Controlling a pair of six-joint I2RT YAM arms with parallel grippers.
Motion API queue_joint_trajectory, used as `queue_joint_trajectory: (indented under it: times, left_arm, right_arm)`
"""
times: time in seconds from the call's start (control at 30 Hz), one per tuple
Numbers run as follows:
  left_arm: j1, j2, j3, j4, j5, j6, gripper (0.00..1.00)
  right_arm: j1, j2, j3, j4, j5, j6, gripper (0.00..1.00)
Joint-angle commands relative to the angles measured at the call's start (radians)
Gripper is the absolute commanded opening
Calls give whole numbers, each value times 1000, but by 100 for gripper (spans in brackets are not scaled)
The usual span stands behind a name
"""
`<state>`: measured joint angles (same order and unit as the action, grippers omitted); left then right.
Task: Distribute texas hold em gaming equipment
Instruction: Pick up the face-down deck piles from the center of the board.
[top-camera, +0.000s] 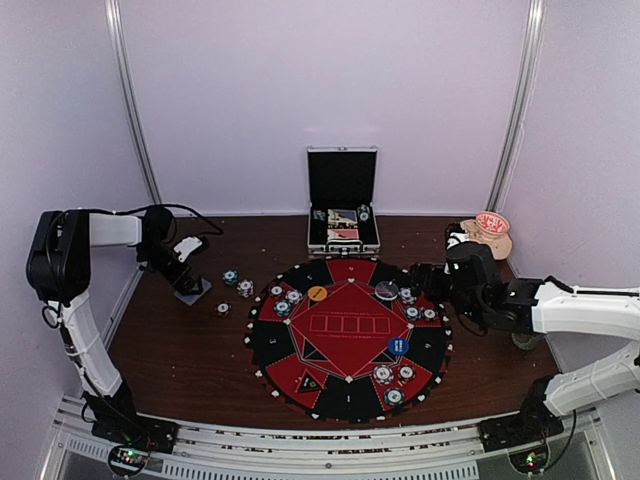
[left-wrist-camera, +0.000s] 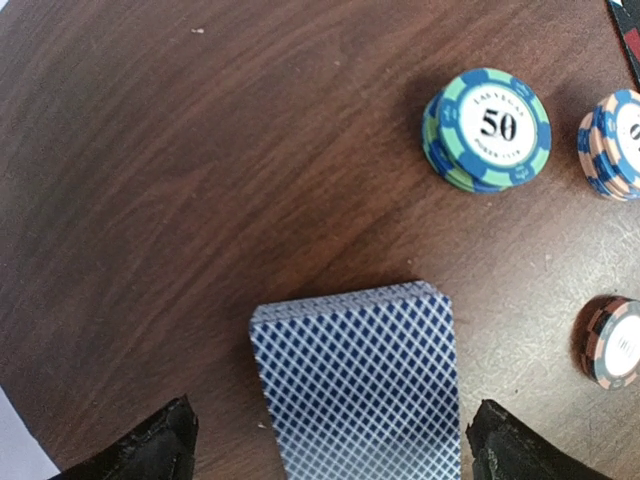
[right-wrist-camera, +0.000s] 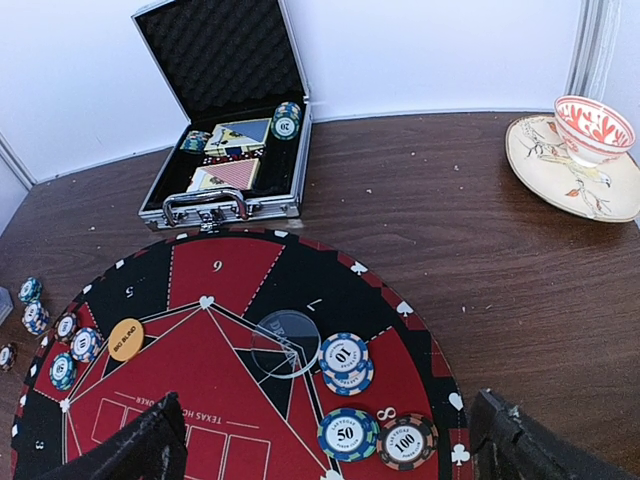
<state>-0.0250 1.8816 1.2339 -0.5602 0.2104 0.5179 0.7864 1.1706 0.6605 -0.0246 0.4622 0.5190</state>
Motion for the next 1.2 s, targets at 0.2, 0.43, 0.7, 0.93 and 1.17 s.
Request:
queue_joint_trajectory:
  times: [0.2,0.43,0.7,0.93,1.17]
  left_arm:
    - [11,51,70,-111,-15,17,98]
    - [12,95,81,-118,-15,11,98]
    - [11,121,87,-132,-25,2,95]
    - [11,135,47,-132,-26,8,86]
    - [10,126,30,-148,-1,13,75]
  right_arm:
    - [12,-4,-8,13,34,-17,100]
    - [15,-7,-8,14,35,-17,100]
    - [18,2,-5,16,38,-18,100]
    - [17,4,-5,17,38,-19,100]
    - [18,6,-5,17,40,-20,100]
